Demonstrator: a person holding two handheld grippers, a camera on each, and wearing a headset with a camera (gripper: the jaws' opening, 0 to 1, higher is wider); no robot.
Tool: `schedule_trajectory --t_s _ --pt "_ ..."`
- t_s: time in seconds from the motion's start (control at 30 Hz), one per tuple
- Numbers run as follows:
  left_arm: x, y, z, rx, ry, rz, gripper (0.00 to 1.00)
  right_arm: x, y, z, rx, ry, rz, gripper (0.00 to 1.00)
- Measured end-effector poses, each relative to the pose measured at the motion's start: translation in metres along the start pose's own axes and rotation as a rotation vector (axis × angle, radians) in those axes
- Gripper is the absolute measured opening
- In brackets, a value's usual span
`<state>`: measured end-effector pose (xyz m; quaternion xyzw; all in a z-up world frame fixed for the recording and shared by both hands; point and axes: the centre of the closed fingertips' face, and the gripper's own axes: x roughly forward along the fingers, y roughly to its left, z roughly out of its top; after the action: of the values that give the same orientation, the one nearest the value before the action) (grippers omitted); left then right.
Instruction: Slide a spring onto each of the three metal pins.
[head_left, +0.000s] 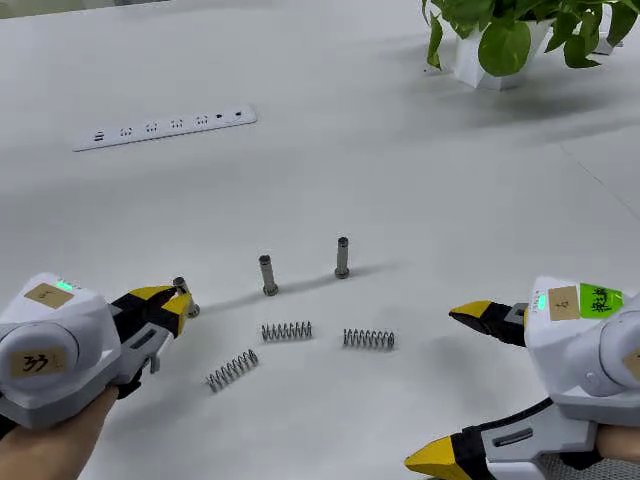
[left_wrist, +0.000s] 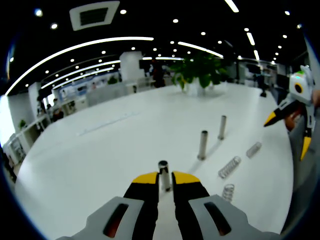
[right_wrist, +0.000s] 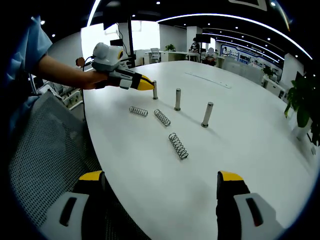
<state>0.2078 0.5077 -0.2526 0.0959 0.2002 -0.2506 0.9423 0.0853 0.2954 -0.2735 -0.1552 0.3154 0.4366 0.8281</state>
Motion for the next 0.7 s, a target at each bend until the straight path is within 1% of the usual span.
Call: schedule_trajectory --t_s 0.13,0.23,0.4,0.5,0.53,0.57,0.6,0.63,0.7 --pt "0.0002 -0.0031 0.0001 -0.015 -0.007 -0.013 0.13 0.0002 0.0005 -0.0005 -0.003 0.003 0.001 0.94" --pt "0.0006 -0.0042 -0.0016 -0.015 -0.002 -0.016 0.16 0.0001 0.0004 -0.0006 -0.003 0.004 0.000 0.94" --pt "0.0011 -0.0048 -0.0024 -0.036 -0.003 -0.021 0.23 0.0002 0.0005 -0.0010 -0.004 0.005 0.001 0.94" --pt "0.0014 -0.0056 -0.0030 -0.049 -0.003 -0.028 0.35 0.0000 0.0007 -0.0008 -0.004 0.004 0.001 0.94" --pt "0.0016 -0.0059 -0.0038 -0.051 0.000 -0.031 0.38 0.0000 0.0007 -0.0007 -0.005 0.004 0.001 0.94" --pt "0.0019 -0.0062 -0.0060 -0.052 0.012 -0.036 0.42 0.0000 0.0006 -0.0008 -0.005 0.004 0.001 0.94" --pt "0.0019 -0.0066 -0.0064 -0.057 0.014 -0.039 0.46 -0.0001 0.0006 -0.0007 -0.005 0.004 0.001 0.94" --pt "0.0015 -0.0070 -0.0063 -0.072 0.009 -0.047 0.50 -0.0001 0.0006 -0.0007 -0.005 0.003 0.001 0.94" --pt "0.0011 -0.0076 -0.0079 -0.092 0.018 -0.058 0.57 -0.0001 0.0004 -0.0013 -0.005 0.006 0.001 0.94"
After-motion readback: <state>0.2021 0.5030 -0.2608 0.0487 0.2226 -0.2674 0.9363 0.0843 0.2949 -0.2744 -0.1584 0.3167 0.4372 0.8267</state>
